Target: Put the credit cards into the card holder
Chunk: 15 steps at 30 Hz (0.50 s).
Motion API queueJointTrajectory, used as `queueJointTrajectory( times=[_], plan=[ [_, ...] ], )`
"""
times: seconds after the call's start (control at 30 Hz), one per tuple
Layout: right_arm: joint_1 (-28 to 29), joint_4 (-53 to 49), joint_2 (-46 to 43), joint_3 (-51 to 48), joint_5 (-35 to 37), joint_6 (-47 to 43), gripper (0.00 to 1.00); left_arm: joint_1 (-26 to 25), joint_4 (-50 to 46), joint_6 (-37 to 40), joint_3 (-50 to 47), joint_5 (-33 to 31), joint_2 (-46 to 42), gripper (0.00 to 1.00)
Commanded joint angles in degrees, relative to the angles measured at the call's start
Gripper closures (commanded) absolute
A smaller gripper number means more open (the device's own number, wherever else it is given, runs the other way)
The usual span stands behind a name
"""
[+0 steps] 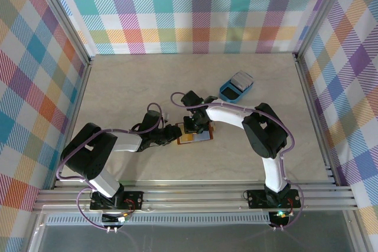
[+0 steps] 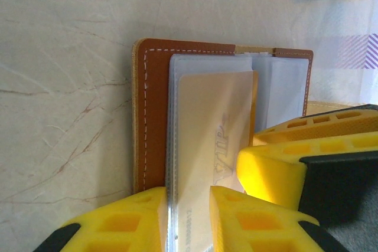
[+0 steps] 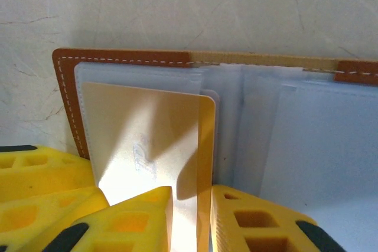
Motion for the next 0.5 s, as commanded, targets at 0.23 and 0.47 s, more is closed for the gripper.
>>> queueJointTrajectory(
  times=[0.23, 0.47],
  plan=[
    [-0.6, -0.3, -7.0, -2.8, -1.1, 1.2, 0.62, -0.6, -0.9, 0.9, -0.9, -0.9, 1.7, 0.74],
    [-3.3, -2.4, -11.7, -5.9, 3.6, -0.4, 0.51, -0.6, -0.9, 1.0, -0.6, -0.7, 2.0, 0.74]
  ],
)
